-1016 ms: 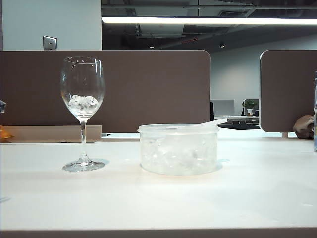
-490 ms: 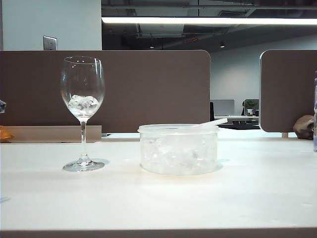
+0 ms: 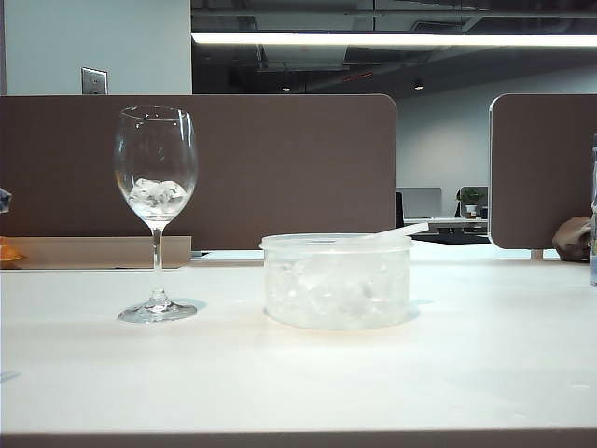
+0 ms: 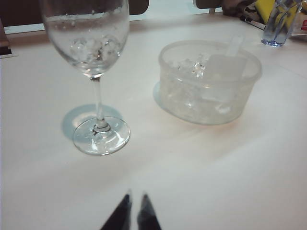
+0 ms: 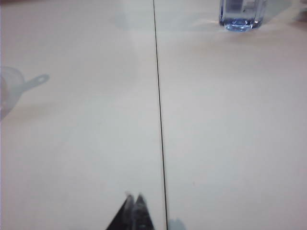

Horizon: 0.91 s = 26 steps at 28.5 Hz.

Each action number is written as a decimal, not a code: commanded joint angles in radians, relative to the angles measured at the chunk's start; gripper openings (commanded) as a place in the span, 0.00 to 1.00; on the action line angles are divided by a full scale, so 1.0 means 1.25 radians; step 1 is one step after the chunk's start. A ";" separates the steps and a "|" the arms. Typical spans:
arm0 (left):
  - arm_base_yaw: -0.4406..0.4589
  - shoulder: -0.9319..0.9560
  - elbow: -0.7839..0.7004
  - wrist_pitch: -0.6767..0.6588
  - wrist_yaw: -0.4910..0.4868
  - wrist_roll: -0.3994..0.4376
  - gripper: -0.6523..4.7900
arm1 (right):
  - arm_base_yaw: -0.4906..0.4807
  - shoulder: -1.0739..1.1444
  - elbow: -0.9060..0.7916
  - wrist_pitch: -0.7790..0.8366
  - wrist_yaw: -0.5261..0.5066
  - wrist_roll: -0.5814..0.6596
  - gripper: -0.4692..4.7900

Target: Pick up an ice shovel filled with ice cubes and pour the ice from the shovel into the glass.

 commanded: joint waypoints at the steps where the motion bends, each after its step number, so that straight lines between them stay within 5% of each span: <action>1: 0.001 0.001 0.000 -0.002 0.003 0.003 0.17 | 0.000 -0.005 -0.006 -0.013 0.000 -0.025 0.08; 26: 0.001 0.001 0.001 -0.002 0.003 0.003 0.17 | -0.002 -0.119 -0.006 -0.027 -0.016 -0.096 0.09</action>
